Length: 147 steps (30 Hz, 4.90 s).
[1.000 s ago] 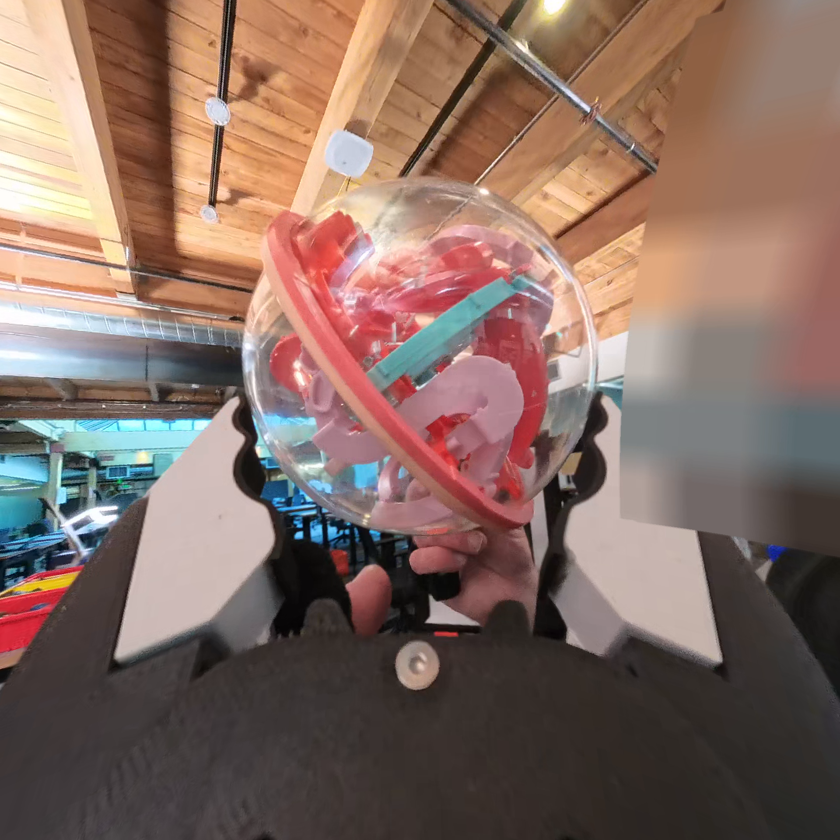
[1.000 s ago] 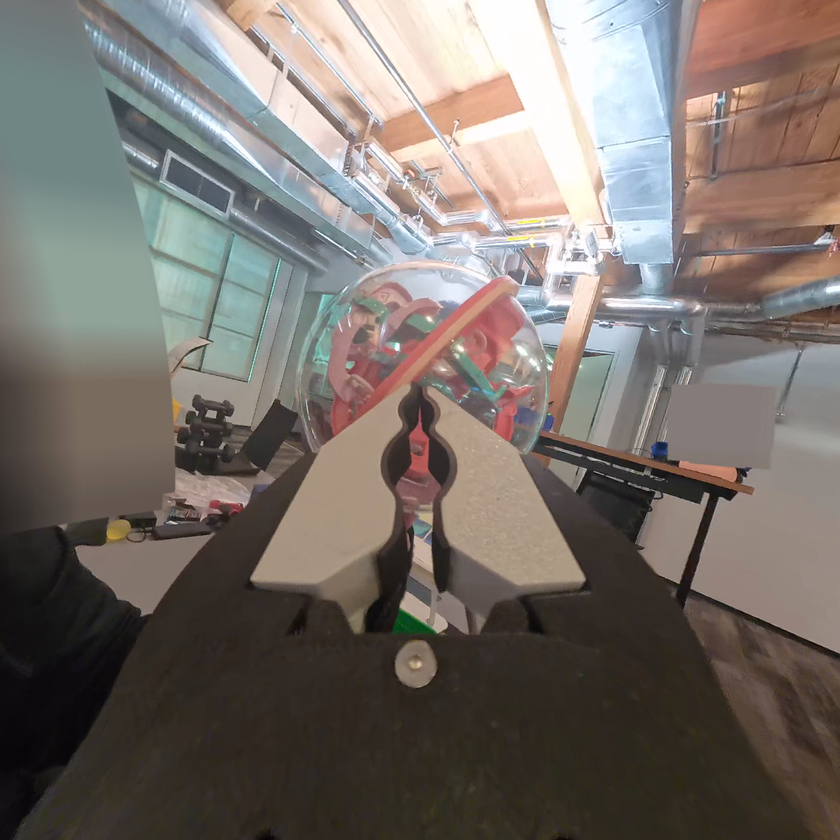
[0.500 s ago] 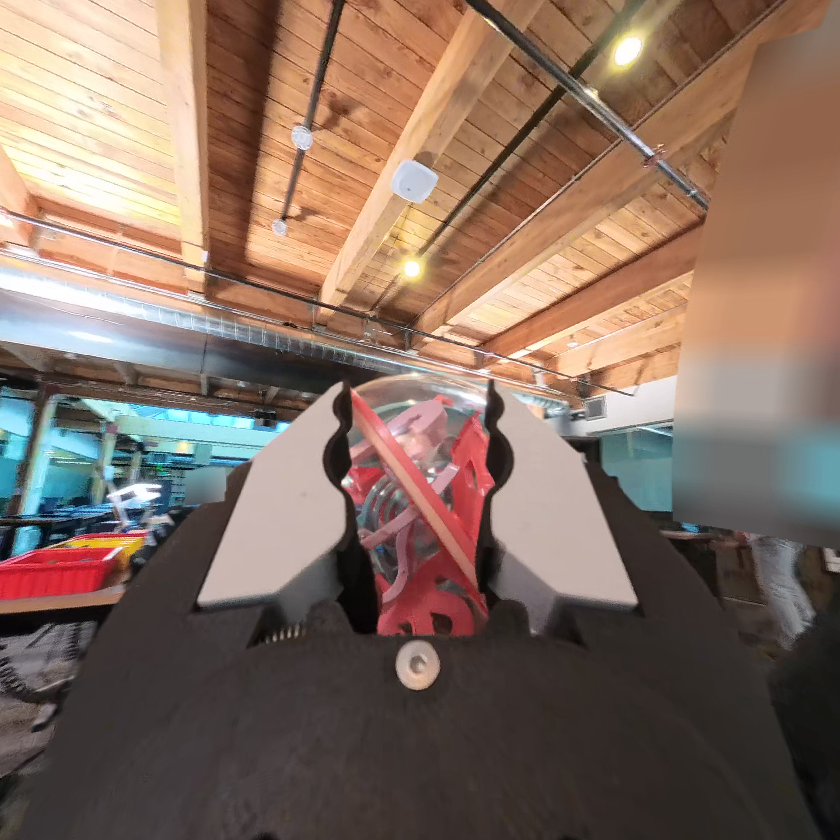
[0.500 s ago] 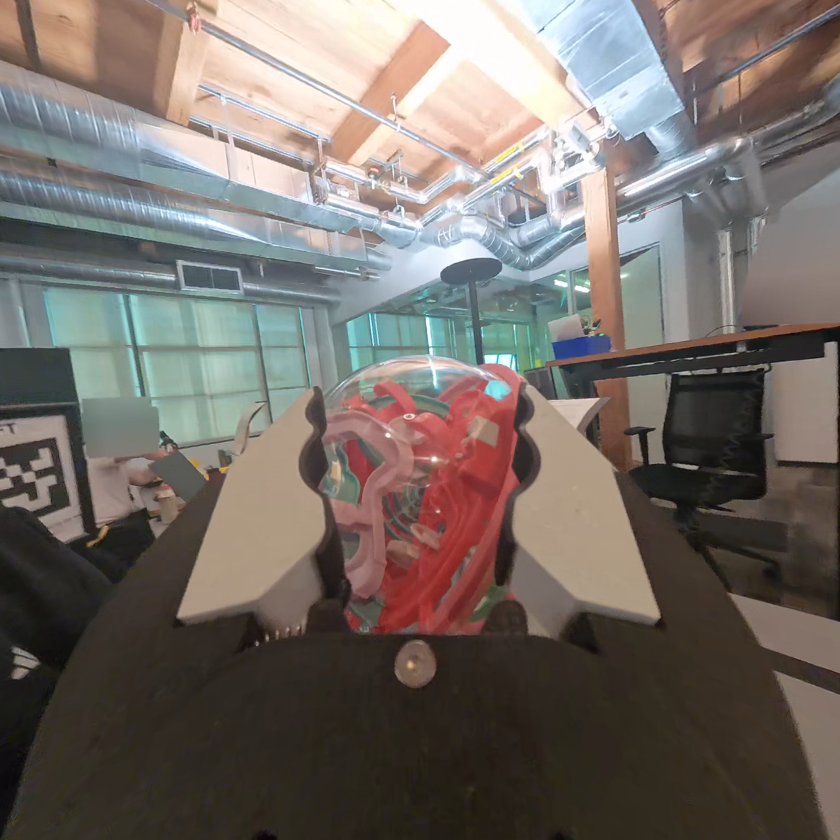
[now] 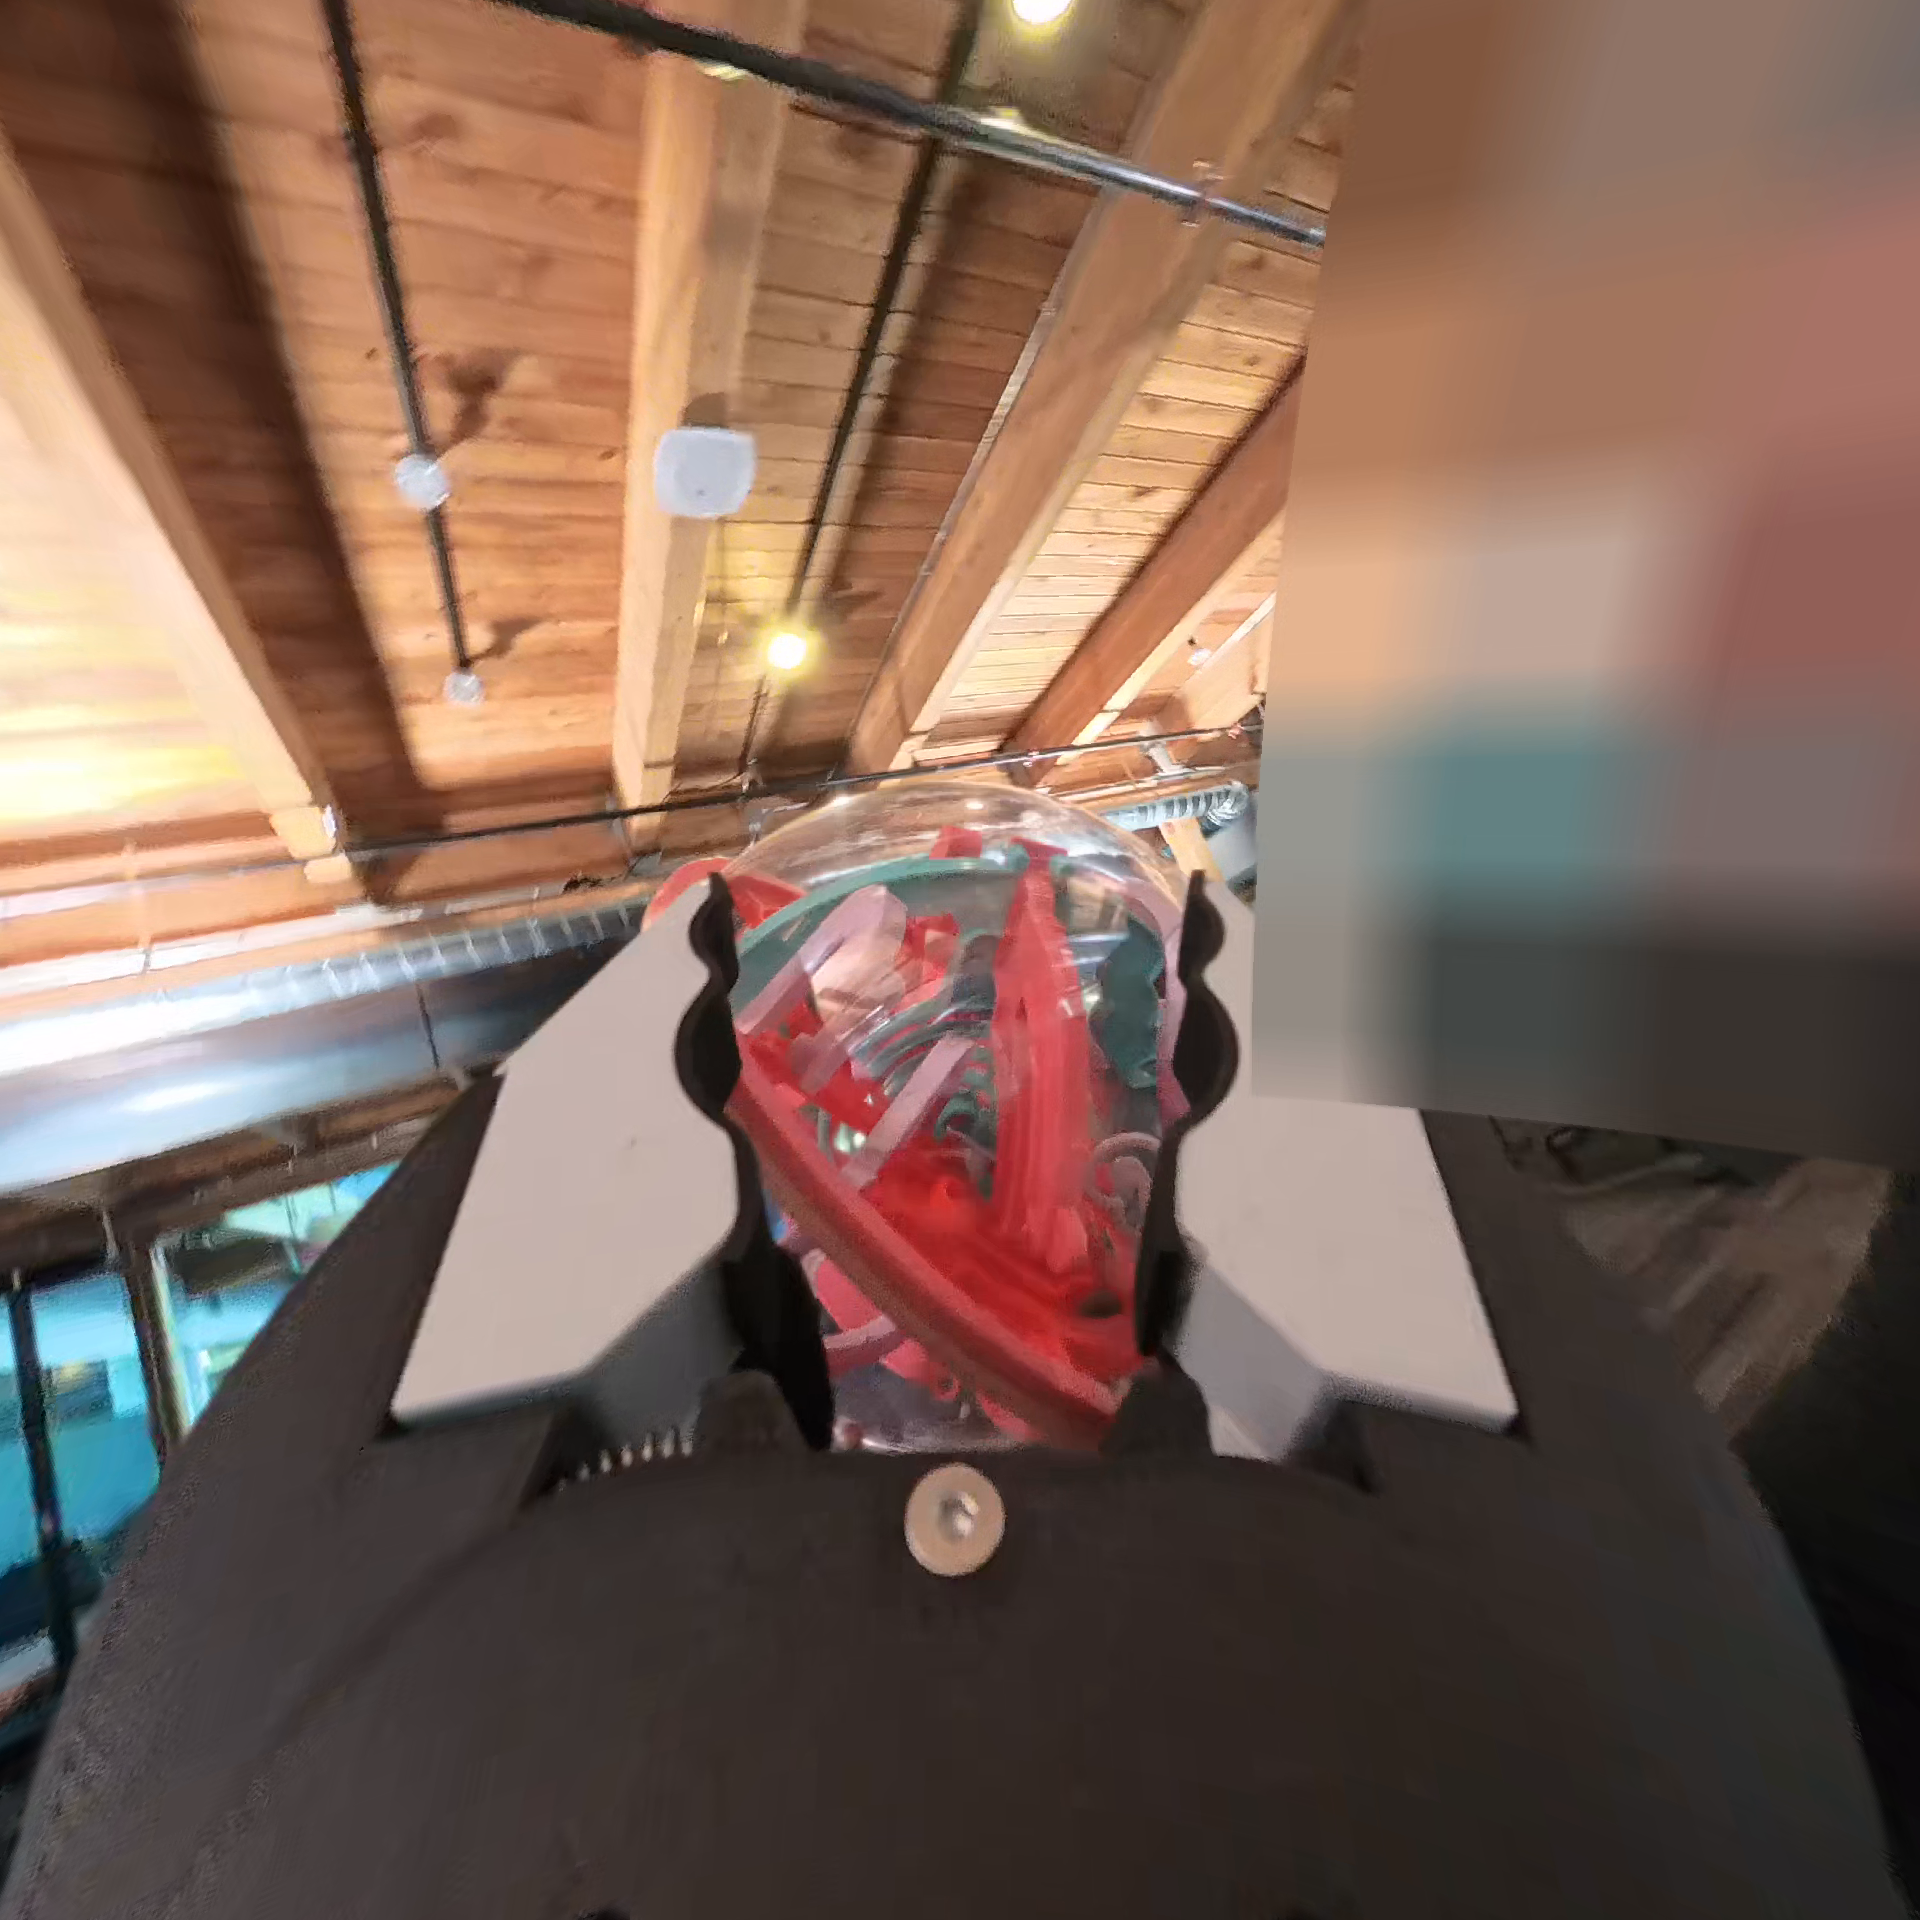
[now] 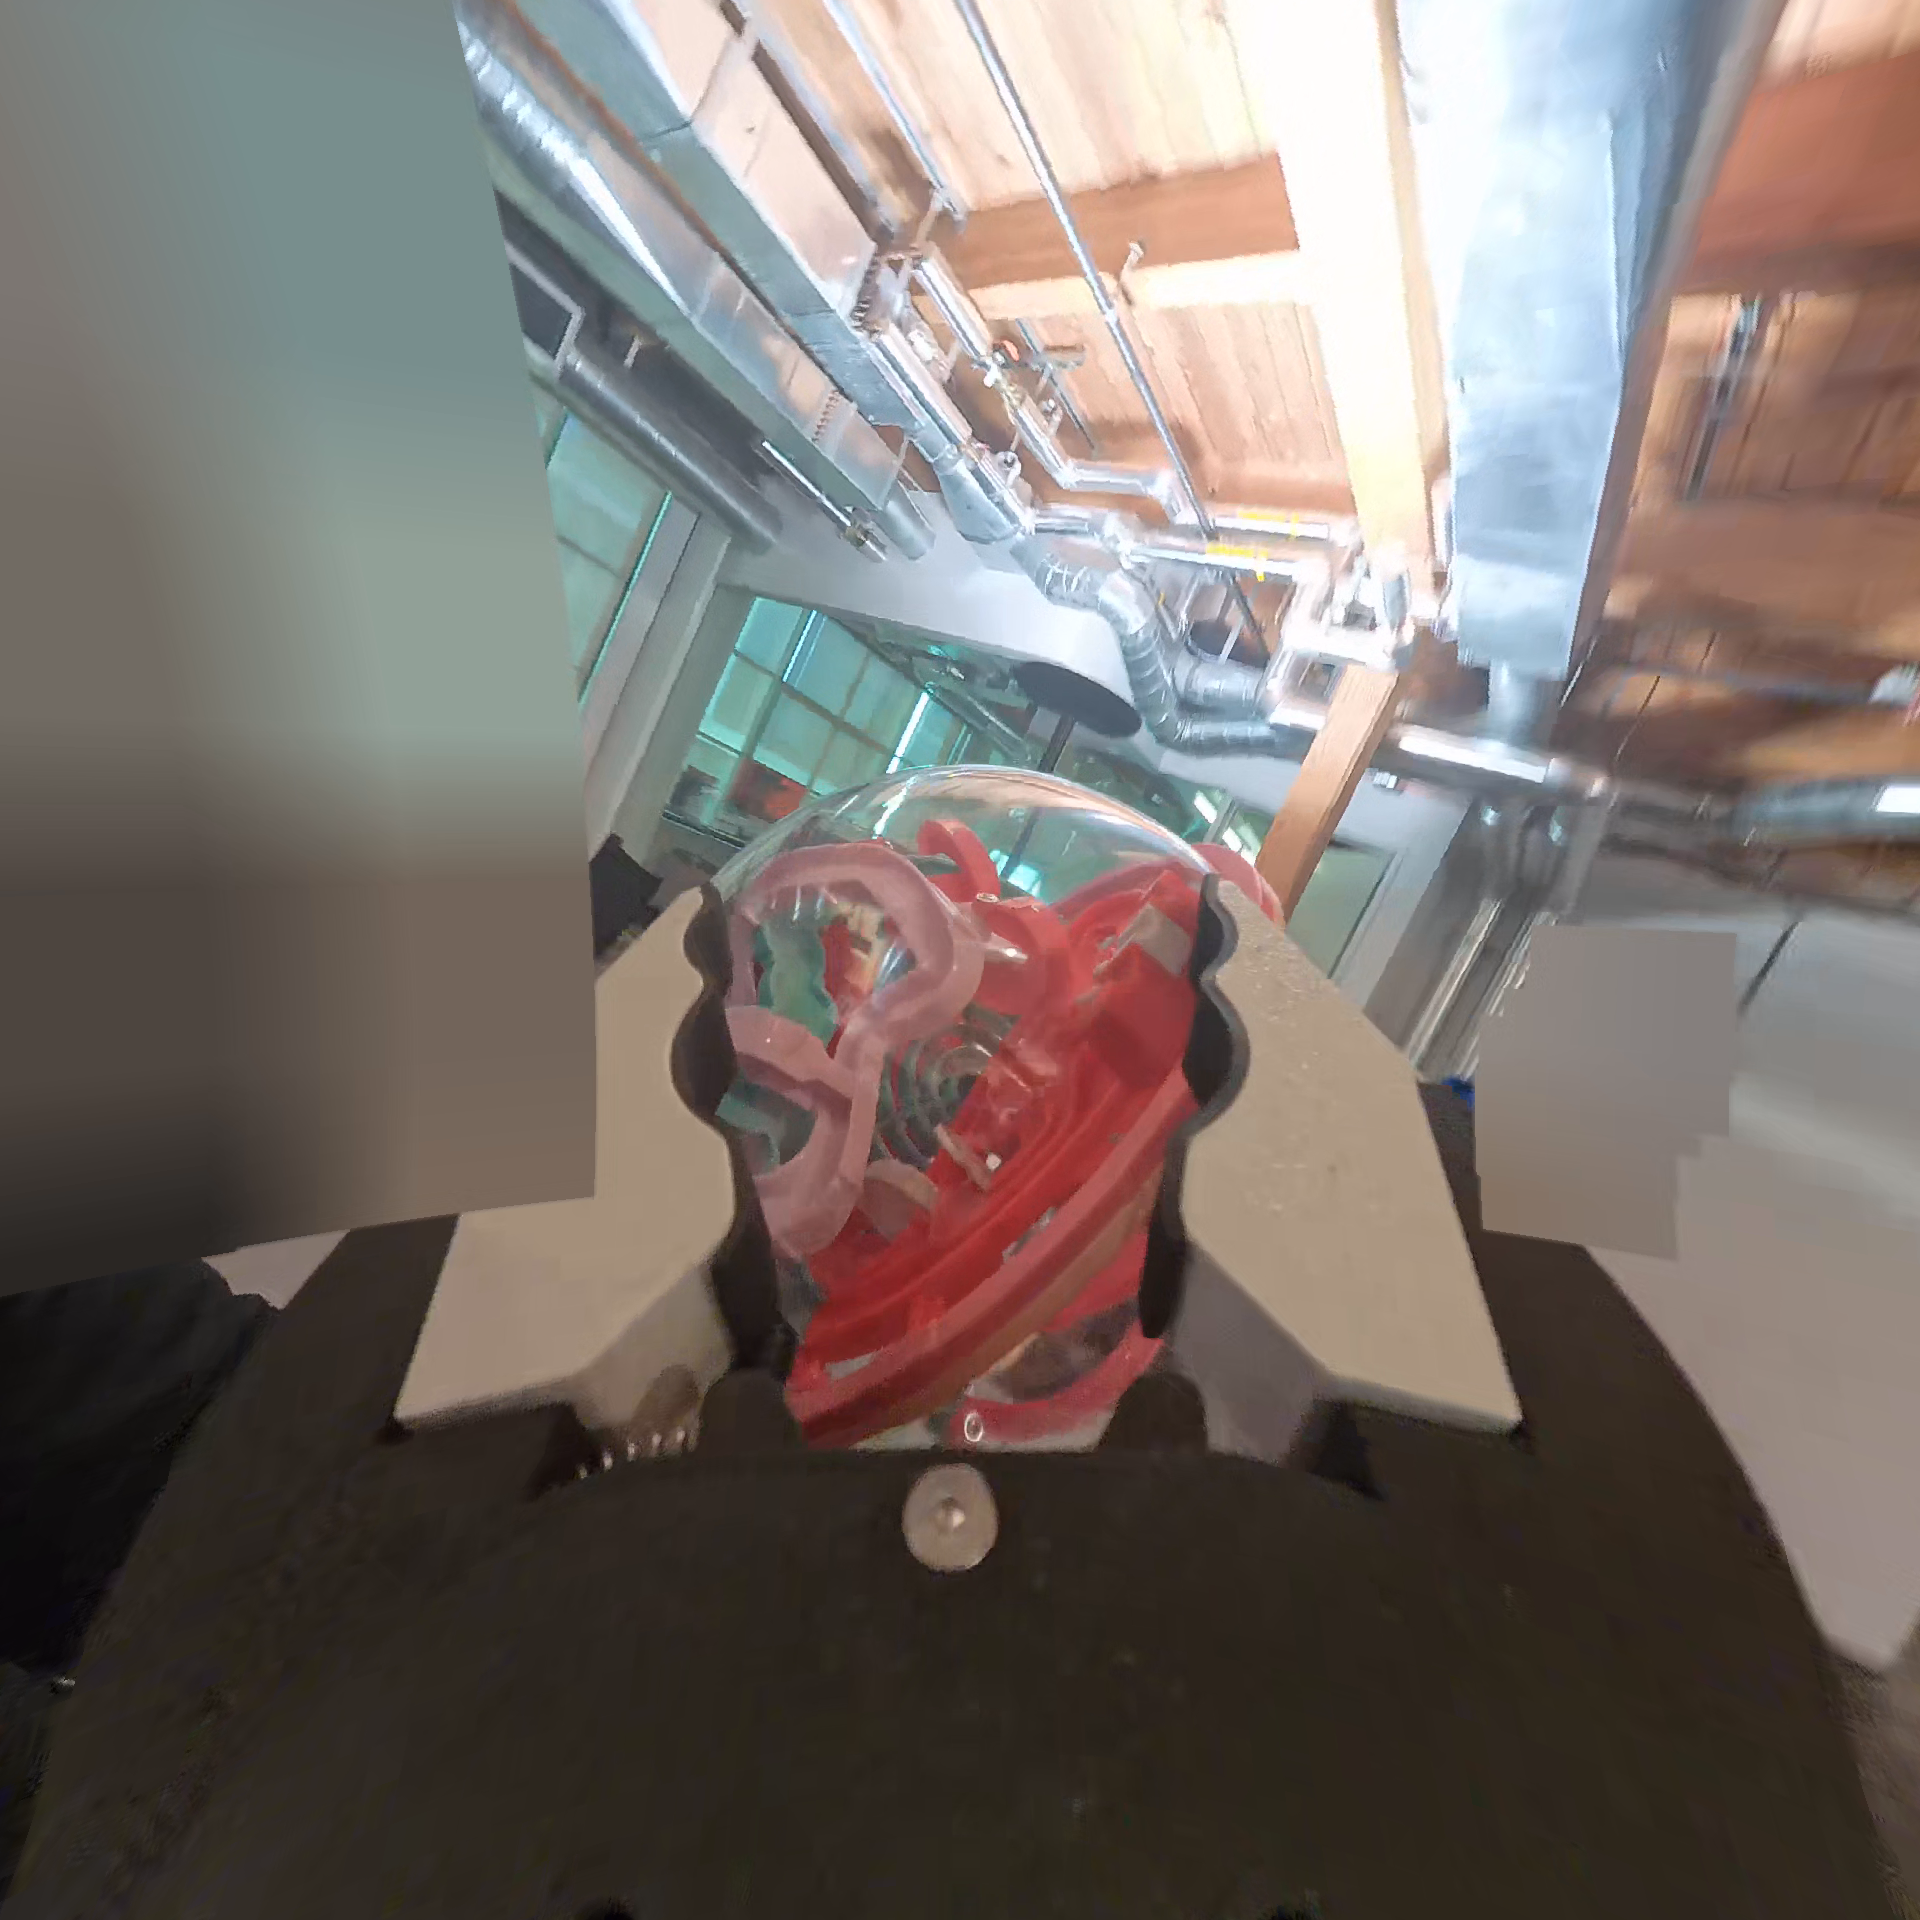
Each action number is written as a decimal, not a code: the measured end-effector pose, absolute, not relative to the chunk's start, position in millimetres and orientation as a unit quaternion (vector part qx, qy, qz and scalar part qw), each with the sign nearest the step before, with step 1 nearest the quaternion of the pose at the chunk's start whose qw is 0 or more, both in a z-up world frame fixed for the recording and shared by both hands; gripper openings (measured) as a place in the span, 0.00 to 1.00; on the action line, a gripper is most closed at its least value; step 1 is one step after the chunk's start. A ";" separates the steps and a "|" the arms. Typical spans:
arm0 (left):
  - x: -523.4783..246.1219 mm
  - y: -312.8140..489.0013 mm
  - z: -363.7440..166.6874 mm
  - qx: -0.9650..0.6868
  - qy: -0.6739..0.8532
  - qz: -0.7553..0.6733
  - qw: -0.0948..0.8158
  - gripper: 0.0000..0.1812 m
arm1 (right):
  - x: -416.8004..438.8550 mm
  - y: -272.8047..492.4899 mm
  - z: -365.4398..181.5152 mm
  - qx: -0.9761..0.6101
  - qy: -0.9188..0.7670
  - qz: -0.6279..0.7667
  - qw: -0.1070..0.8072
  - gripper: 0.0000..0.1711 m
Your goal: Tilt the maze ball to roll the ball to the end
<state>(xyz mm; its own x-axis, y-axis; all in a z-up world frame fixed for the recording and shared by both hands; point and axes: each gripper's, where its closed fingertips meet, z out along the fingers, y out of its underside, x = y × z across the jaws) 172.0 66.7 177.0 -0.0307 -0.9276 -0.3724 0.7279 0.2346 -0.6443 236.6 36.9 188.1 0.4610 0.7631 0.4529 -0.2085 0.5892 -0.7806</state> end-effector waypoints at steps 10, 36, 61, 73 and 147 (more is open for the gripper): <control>174.7 78.4 219.7 -0.165 0.360 -0.574 0.717 0.52 | 236.6 64.0 227.2 -0.350 -0.407 0.335 0.774 0.51; 178.6 32.7 311.1 -0.021 0.414 -0.542 0.731 0.49 | 242.9 13.6 317.9 -0.254 -0.484 0.239 0.802 0.51; 204.0 111.8 223.0 -0.143 0.340 -0.620 0.693 0.49 | 266.5 84.6 235.8 -0.366 -0.422 0.296 0.775 0.49; 186.2 42.2 295.2 -0.037 0.392 -0.577 0.716 0.47 | 251.1 13.6 303.7 -0.272 -0.490 0.232 0.795 0.47; 211.9 187.9 123.9 -0.249 0.204 -0.688 0.650 0.44 | 280.5 165.5 149.2 -0.498 -0.382 0.357 0.692 0.45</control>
